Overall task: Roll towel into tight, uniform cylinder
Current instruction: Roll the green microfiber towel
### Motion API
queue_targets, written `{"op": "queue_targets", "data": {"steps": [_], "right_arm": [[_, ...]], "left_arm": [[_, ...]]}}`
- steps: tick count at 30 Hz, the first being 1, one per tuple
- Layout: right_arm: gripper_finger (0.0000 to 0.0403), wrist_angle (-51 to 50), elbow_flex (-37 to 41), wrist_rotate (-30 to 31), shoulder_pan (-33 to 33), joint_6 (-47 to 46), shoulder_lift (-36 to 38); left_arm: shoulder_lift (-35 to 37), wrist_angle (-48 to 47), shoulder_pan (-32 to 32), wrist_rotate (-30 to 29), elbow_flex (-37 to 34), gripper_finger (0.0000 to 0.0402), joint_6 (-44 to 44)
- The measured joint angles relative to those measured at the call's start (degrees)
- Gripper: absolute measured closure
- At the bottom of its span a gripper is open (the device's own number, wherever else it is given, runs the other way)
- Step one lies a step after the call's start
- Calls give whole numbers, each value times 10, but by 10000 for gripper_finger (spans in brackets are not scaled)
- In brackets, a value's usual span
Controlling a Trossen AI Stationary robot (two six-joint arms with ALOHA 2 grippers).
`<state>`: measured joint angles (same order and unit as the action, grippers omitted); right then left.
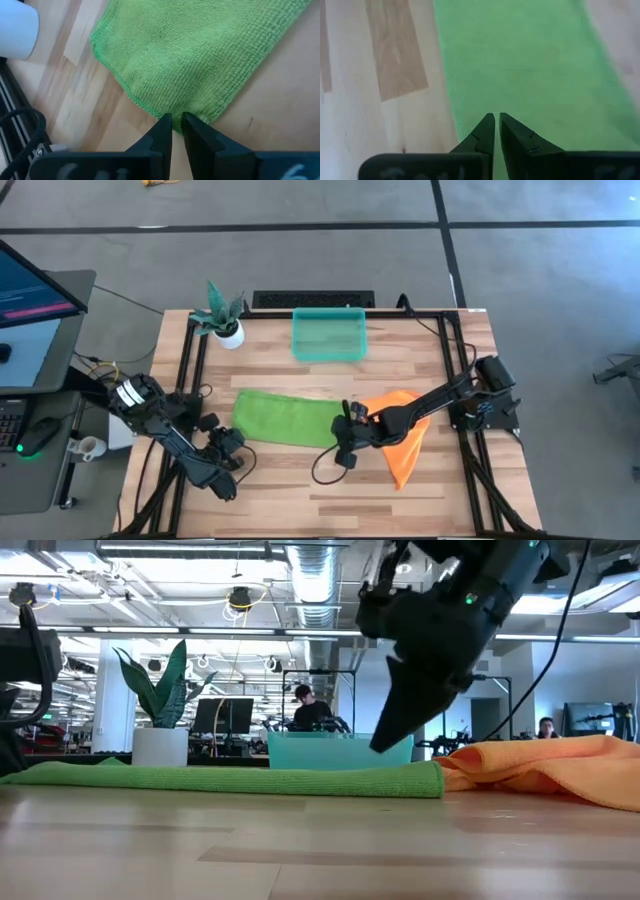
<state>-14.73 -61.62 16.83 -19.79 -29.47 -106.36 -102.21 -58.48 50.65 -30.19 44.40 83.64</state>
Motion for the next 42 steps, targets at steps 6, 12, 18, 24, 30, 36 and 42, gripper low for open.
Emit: {"op": "queue_targets", "data": {"steps": [6,12,18,24,30,36,42], "right_arm": [[354,-4,0,-19,0,-15,-30],[354,-17,-2,-27,-1,-41,-42],[354,-16,-3,-40,0,-41,-48],[354,-17,-2,-42,0,-41,-49],[354,-16,-1,-44,0,-41,-50],[354,-13,-1,-44,0,-41,-50],[354,-31,4,-46,-1,-22,-21]], "left_arm": [[0,-1,0,10,6,363,-4],[0,0,3,17,13,363,-46],[1,-6,4,37,17,363,-79],[0,-47,10,89,57,362,-120],[0,-90,19,78,96,362,-114],[0,-113,25,0,110,362,-53],[0,-82,17,-119,110,362,2]]}}
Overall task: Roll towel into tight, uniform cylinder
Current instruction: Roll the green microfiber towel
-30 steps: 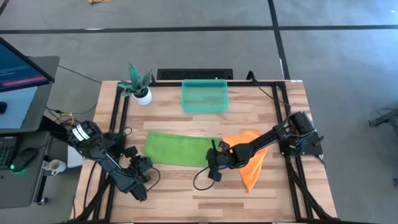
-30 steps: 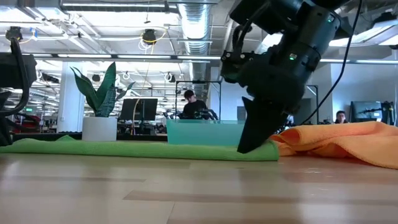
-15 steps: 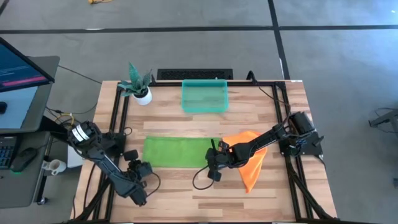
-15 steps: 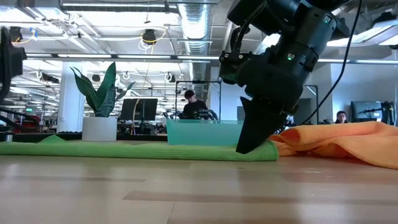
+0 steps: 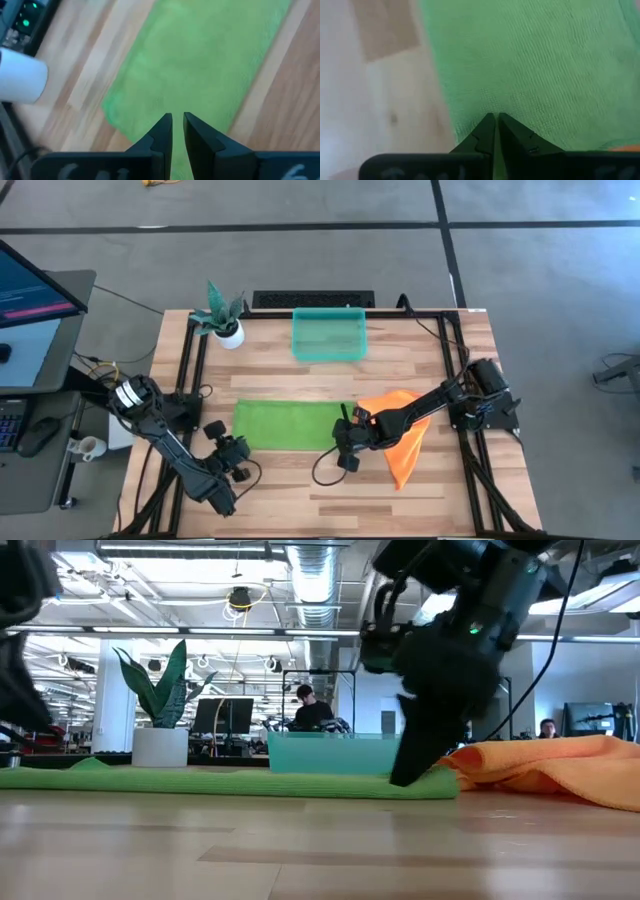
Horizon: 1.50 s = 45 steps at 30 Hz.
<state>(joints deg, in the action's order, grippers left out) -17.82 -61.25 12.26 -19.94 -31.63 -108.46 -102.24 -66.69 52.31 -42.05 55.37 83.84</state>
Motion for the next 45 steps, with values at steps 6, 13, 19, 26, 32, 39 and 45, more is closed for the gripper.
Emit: {"op": "queue_targets", "data": {"steps": [6,13,19,26,32,39,45], "right_arm": [[354,-33,-1,25,1,30,45],[354,-90,-2,30,16,79,121],[354,-129,-3,117,42,110,220],[354,-133,-4,225,56,106,284],[354,-144,-3,228,49,96,266],[354,-164,-3,221,47,96,238],[354,-164,-3,221,51,93,237]], "left_arm": [[0,64,-31,-68,0,362,3],[0,114,-98,-68,0,362,-35],[0,182,-158,-65,0,362,-107],[0,305,-201,-57,0,362,-205],[0,337,-223,-4,0,362,-247],[0,360,-226,36,-1,362,-276],[0,365,-226,76,-1,362,-277]]}}
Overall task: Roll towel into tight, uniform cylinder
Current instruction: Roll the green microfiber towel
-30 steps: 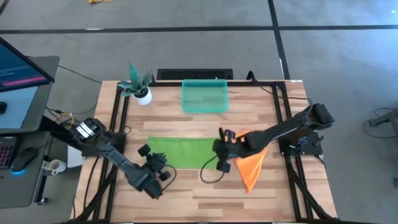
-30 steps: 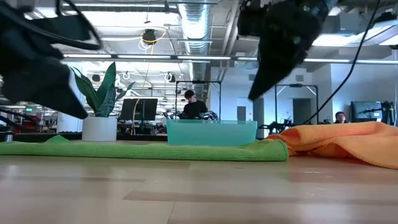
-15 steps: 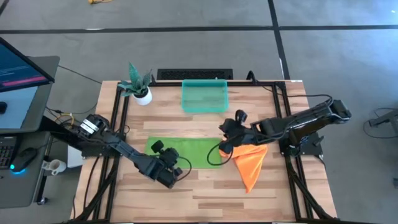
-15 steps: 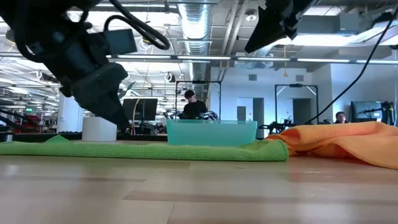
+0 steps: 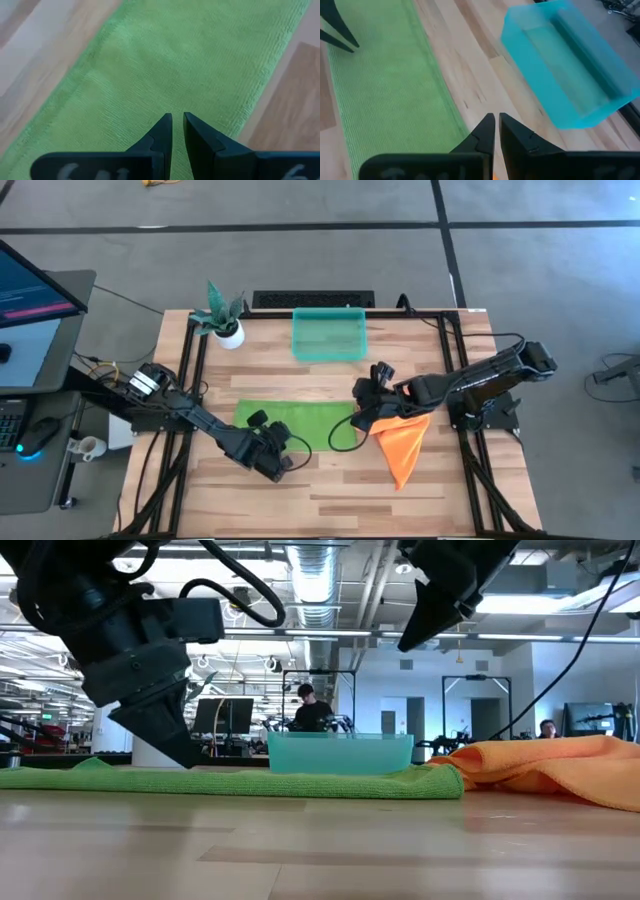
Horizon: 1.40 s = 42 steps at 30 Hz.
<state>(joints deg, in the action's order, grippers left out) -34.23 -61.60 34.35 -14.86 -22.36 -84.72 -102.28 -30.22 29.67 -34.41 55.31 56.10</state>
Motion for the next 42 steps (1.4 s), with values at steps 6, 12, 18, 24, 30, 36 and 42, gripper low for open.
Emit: {"op": "queue_targets", "data": {"steps": [6,12,18,24,30,36,42], "right_arm": [[354,3,0,0,0,-1,0],[354,3,0,0,0,-1,0],[354,3,0,0,0,-1,0],[354,3,0,0,0,-1,0],[354,3,0,-1,0,-1,0],[354,3,0,-1,0,-1,1],[354,3,0,-1,0,-1,1]], "left_arm": [[0,2,0,54,0,362,-18],[0,-5,1,143,1,363,-111],[4,-97,1,203,7,363,-202],[-2,-328,2,222,55,363,-204],[0,-467,15,108,112,363,-135],[4,-459,11,44,88,363,-3],[14,-369,-15,84,17,371,44]]}}
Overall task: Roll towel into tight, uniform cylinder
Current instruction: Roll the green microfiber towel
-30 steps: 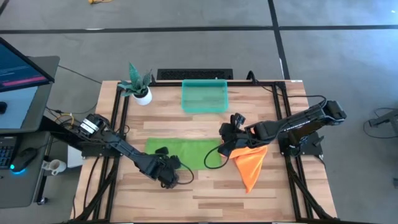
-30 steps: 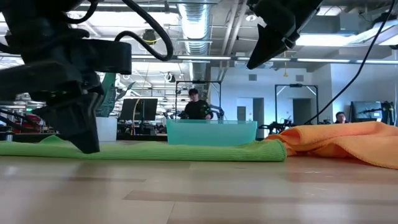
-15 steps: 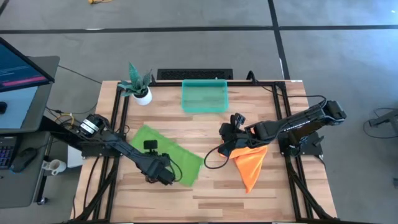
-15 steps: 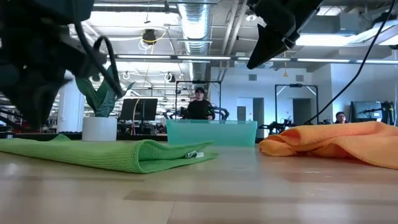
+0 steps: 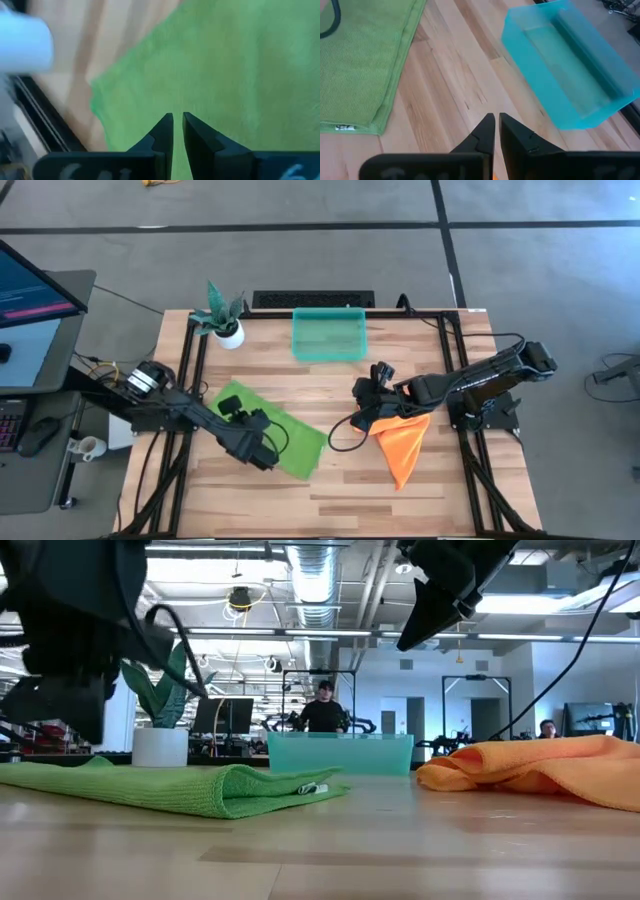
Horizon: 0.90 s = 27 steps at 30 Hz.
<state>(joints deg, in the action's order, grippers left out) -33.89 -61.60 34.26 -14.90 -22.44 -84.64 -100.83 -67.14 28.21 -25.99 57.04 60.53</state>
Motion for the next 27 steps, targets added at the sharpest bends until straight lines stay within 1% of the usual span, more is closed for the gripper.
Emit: {"op": "queue_targets", "data": {"steps": [3,6,11,14,18,22,25,27], "right_arm": [[354,0,0,0,0,0,0],[354,1,0,0,4,0,0],[354,1,0,0,12,0,0],[354,1,0,0,13,0,0],[354,1,0,0,12,0,0],[354,1,0,-1,9,0,0],[354,1,0,-5,7,0,0],[354,1,0,-5,7,0,0]], "left_arm": [[21,54,-15,4,-14,388,-36],[56,50,-28,-14,-16,399,-66],[152,44,-51,-50,-18,398,-99],[210,52,-66,-66,-25,398,-73],[258,115,-75,-62,-62,398,-1],[262,213,-74,-47,-121,397,35],[246,289,-77,-24,-167,397,46],[240,323,-80,-12,-191,397,55]]}}
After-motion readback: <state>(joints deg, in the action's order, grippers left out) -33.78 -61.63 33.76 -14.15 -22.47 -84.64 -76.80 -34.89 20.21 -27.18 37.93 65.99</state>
